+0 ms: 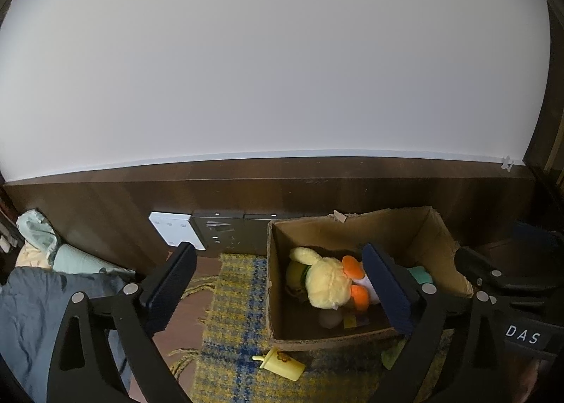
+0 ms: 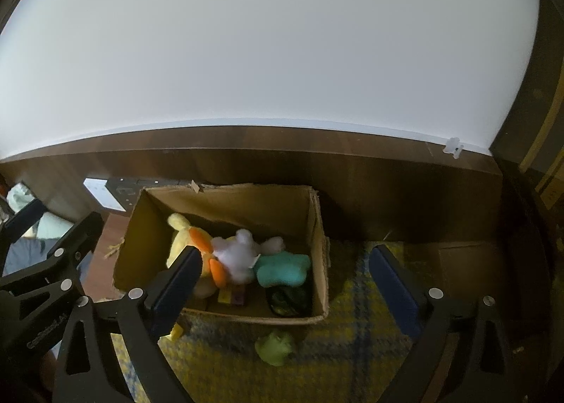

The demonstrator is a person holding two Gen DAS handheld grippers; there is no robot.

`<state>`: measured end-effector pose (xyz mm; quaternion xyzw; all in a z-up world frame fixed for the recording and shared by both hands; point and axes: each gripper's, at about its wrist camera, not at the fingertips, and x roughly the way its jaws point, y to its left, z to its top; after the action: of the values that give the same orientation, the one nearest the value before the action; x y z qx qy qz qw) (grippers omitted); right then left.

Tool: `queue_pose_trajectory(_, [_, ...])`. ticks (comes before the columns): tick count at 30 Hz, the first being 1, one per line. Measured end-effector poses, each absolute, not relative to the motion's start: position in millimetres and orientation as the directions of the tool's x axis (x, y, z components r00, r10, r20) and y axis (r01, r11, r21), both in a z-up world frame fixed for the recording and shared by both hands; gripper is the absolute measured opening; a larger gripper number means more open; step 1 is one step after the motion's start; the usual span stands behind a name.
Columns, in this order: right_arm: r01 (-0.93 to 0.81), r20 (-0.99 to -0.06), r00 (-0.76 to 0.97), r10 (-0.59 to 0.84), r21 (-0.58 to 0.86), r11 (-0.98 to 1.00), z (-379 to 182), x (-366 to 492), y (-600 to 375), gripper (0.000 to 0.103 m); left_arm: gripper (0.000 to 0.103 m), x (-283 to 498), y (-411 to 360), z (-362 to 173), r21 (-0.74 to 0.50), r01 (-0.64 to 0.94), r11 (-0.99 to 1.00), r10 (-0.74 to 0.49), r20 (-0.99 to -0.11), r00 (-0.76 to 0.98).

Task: Organize objects

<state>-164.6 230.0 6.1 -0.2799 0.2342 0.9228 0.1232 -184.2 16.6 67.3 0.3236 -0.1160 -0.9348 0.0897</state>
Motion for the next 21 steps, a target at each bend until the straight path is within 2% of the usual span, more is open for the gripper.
queue_pose_trajectory(2, [-0.366,-0.575,-0.812,0.105,0.36,-0.858,6.7,-160.7,228.9,0.097,0.103,-179.7,15.5,69.1,0.281,0.106,-0.954,-0.256,-0.574,-0.778])
queue_pose_trajectory(7, [-0.391,-0.574,-0.809,0.131,0.357,-0.848,6.4,-151.6,226.3,0.102,0.103,-169.7,13.3,71.2,0.281,0.117,-0.953,-0.263,-0.569,-0.779])
queue_pose_trajectory(21, [-0.423,-0.561,-0.812,0.163,0.372,-0.827,-0.5,-125.7,211.9,0.102,0.103,-144.1,-1.4,64.7,0.28,0.147,-0.949,-0.287,-0.568,-0.771])
